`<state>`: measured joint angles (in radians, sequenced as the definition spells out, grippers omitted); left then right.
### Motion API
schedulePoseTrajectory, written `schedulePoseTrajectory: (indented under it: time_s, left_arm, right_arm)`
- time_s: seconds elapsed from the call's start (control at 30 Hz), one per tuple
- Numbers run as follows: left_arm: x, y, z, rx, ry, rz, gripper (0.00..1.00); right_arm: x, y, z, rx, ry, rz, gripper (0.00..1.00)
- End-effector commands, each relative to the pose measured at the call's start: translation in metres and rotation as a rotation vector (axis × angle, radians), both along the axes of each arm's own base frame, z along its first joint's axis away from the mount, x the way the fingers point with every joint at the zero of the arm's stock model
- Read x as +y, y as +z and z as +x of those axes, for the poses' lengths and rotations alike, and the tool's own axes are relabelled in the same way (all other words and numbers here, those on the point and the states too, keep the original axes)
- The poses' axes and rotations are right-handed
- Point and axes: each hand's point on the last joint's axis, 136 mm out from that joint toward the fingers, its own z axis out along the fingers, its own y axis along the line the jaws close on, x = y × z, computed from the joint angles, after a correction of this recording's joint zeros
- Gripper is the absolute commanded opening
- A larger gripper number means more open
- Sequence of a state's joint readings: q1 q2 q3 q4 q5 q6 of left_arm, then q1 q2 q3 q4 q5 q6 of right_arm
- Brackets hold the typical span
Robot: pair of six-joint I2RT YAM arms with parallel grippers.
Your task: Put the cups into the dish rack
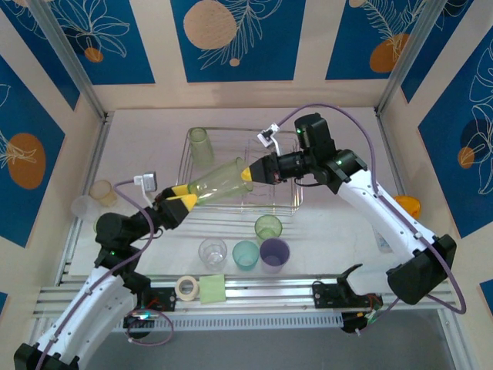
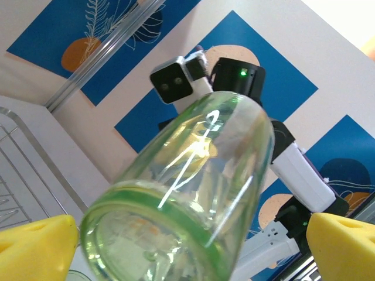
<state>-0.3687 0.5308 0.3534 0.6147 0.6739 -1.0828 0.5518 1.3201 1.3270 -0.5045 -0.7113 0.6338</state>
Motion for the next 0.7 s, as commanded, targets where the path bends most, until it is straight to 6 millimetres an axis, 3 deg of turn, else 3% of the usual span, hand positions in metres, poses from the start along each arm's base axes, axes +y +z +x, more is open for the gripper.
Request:
schedulePoseTrajectory:
  time_s: [0.0,0.3,0.47,0.6,0.67]
  left_arm:
    - [0.0,0.01,-0.01,-0.06,-0.026,-0.009,1.0]
    - [-0.006,0.002,-0.005,-0.033,-0.057,0.008,1.0]
    - [-0.007,0.017,-0.013,-0.085,-0.09,-0.026,0.99]
    - [-0.007,0.026,-0.021,-0.118,-0.112,-0.036,0.88]
    - [-0.007,0.023,-0.021,-0.111,-0.108,-0.035,0.74]
  right_arm:
    - [0.006,0.016,-0.008,-0.012,0.058,0.065,0.0]
    - [0.019,0.023,-0.013,-0.015,0.122,0.105,0.0]
    - [0.026,0.012,-0.009,0.02,0.137,0.089,0.0]
    - [0.033,0.003,-0.004,0.035,0.139,0.072,0.0]
    - [0.034,-0.004,-0.001,0.042,0.134,0.056,0.0]
